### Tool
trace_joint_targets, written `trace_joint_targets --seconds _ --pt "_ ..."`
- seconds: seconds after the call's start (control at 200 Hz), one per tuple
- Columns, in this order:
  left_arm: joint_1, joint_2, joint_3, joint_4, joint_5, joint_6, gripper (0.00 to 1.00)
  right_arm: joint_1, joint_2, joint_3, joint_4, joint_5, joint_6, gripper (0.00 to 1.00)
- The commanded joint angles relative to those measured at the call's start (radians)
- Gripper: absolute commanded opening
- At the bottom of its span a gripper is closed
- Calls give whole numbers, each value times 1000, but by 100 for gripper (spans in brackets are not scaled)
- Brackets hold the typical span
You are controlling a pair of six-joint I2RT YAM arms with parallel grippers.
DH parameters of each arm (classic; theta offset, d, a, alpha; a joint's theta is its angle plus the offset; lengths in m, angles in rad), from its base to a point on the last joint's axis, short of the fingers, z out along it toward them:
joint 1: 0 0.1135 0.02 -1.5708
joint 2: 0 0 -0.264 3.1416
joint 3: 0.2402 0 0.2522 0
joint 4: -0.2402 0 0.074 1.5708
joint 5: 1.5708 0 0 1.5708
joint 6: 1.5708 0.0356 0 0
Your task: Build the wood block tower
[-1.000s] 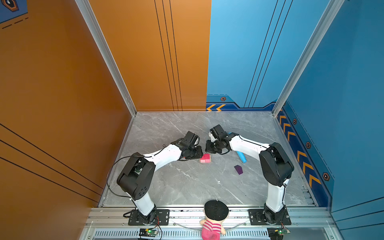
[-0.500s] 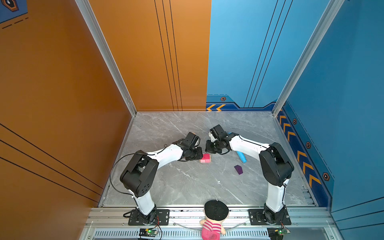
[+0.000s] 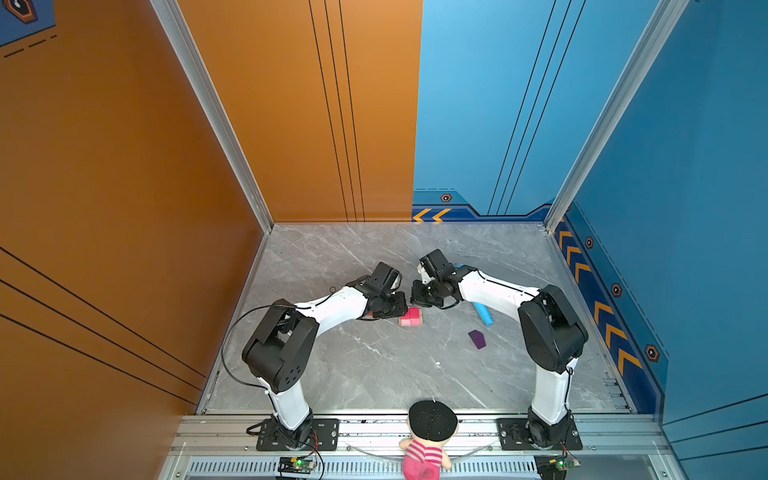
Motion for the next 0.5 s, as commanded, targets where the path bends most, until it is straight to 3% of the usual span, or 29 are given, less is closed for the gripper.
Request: trace_joint_targets --seconds 0.0,0.496 --pt "-9 14 24 -11 26 6 35 1 -6 -16 -25 2 -11 0" --pt "-21 21 31 -11 27 1 35 -13 -31 -44 -18 9 -12 0"
